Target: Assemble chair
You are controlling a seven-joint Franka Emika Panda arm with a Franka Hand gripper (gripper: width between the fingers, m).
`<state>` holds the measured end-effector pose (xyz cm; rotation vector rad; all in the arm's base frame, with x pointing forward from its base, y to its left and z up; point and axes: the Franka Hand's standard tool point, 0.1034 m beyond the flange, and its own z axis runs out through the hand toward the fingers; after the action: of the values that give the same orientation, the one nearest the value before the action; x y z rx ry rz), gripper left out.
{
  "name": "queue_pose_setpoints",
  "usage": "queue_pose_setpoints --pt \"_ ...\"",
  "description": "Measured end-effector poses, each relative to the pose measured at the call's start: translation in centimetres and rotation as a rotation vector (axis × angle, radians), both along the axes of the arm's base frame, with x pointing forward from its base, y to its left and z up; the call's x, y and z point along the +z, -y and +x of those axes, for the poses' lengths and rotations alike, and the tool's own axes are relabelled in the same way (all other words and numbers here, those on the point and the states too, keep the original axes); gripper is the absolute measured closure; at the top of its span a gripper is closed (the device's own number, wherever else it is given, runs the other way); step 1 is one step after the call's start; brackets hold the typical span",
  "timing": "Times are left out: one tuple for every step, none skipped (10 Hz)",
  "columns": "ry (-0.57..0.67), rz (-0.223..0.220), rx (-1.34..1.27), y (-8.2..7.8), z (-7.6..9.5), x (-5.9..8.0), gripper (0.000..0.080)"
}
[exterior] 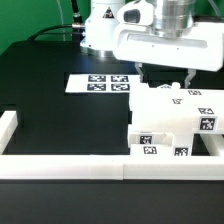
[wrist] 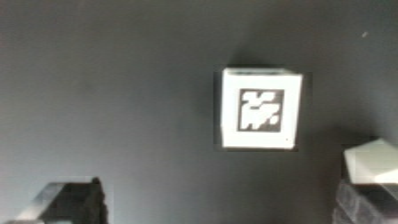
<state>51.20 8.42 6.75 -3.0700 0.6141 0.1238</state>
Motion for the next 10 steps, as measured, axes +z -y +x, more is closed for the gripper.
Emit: queue_pose_setpoints --pt "0.013 -0.006 -0.026 -0.4 -0.3 -0.4 0.0151" --pt "0.025 -0.005 -0.038 -0.3 -0.5 -0.7 0.0151" --pt "0.023 -0.008 -0.035 -0.1 -0.6 -0.7 0.0151" --pt "0.023 -0.008 -0.035 -0.1 -0.6 -0.7 0.0151" --pt "0.024 -0.009 -0.034 0.0 -0.6 -0.8 0.0151" --pt "0.035 -0.018 -0.056 0.5 -0.7 -1.0 0.0151" --pt "0.056 -0.030 -0.107 0.4 -0.9 -1.4 0.0151" --pt "0.076 -0.038 -0.126 0.2 -0.9 -1.6 0.0151" --pt "0.091 -0.043 -0.128 -0.1 -0.7 -1.7 0.0151" --pt "0.090 -0.044 -0.127 0.0 -0.8 -1.7 0.0151"
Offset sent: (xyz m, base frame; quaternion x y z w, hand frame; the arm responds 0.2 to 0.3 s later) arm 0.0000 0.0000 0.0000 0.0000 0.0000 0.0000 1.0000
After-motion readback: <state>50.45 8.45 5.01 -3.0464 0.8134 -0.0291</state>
